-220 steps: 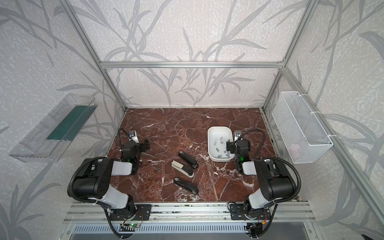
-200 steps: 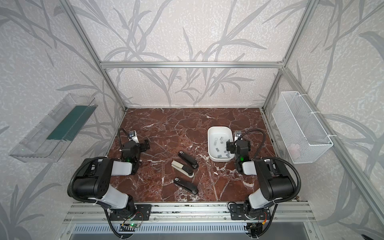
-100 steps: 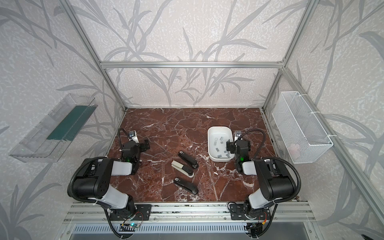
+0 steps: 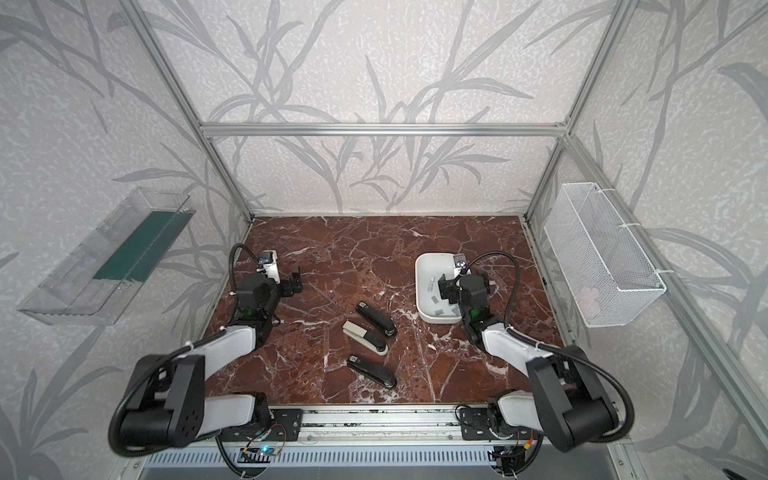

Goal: Load the staples into the stapler
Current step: 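Move both grippers forward toward the row of staplers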

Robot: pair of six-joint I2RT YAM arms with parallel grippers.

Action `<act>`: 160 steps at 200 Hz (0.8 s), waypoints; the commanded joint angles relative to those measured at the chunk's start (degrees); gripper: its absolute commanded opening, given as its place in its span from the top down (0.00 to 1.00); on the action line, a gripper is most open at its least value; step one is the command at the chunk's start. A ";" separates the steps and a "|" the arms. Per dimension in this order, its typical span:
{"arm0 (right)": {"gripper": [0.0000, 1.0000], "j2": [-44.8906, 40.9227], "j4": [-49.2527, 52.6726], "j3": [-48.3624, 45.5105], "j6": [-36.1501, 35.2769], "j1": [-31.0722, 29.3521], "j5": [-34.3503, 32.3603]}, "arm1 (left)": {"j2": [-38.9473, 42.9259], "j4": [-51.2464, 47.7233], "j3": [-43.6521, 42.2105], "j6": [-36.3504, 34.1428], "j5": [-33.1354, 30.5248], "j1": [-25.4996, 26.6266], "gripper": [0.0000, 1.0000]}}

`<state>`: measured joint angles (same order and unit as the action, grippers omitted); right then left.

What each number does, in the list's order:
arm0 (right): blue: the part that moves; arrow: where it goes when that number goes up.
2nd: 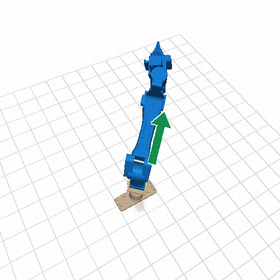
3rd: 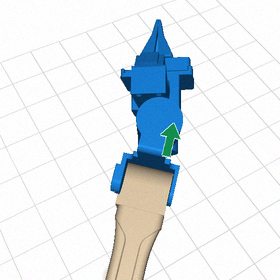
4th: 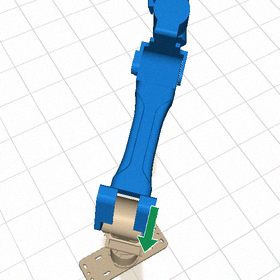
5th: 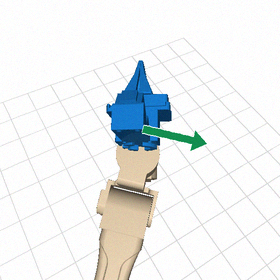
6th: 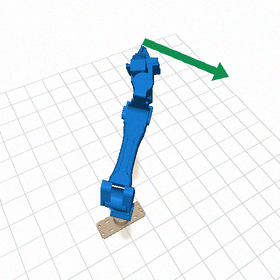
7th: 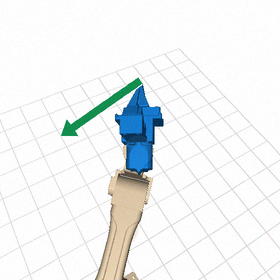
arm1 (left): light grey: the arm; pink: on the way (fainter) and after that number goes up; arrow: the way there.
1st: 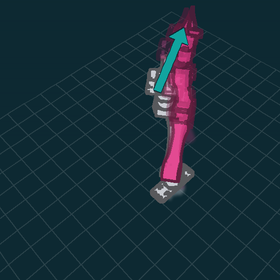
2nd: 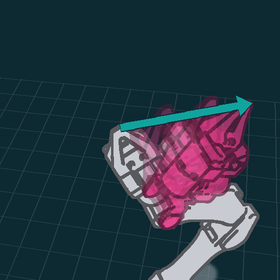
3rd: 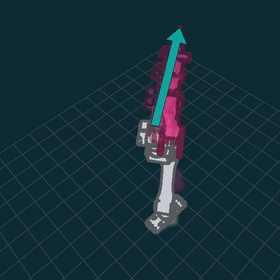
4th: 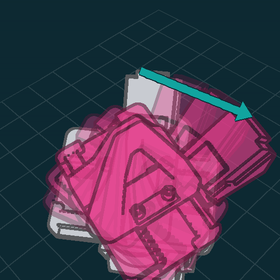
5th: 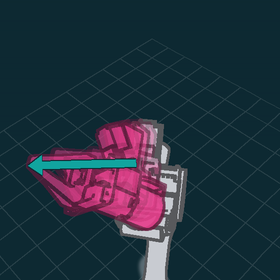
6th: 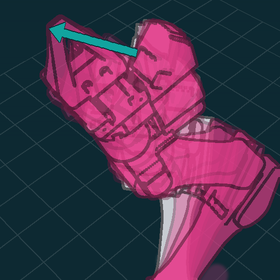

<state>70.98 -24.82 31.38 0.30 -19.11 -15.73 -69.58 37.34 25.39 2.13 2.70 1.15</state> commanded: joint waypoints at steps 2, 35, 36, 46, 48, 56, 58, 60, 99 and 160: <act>0.01 -7.52 20.74 6.57 16.52 0.24 10.03 | 8.52 0.05 0.65 8.90 11.61 1.12 0.01; 0.01 -13.23 -0.57 -2.11 23.63 0.19 40.23 | 15.55 -7.04 4.98 9.88 16.46 5.25 0.01; 0.01 -13.28 -0.62 -2.11 23.84 0.11 40.59 | 15.63 -7.12 5.00 10.56 15.84 5.26 0.01; 0.01 -14.26 1.05 -1.90 25.92 -0.90 42.28 | 16.28 -6.98 4.67 20.01 7.06 5.07 0.01; 0.01 -14.39 1.63 -1.79 26.15 -1.34 42.40 | 16.49 -7.21 4.43 21.20 5.67 4.91 0.01; 0.01 -15.16 3.69 -1.45 25.90 -3.19 42.68 | 17.75 -7.12 2.85 25.73 0.08 4.38 0.01; 0.01 -15.43 4.24 -1.44 25.59 -3.67 42.79 | 18.13 -6.67 2.30 26.41 -1.39 4.23 0.01; 0.01 -15.67 5.04 -1.35 25.03 -4.25 42.82 | 18.44 -5.92 1.53 27.22 -2.35 4.07 0.01; 0.07 -24.24 9.32 -7.71 21.94 -20.55 29.82 | 20.13 1.09 0.53 13.81 20.99 3.93 0.11; 0.26 -40.97 19.91 -18.67 27.11 -35.88 16.26 | 9.82 -35.53 13.90 -25.74 38.89 26.75 0.30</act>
<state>36.05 -11.94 16.19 23.90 -51.59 7.64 -58.59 19.59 38.04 -1.02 28.03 22.35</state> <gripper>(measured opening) 0.759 0.802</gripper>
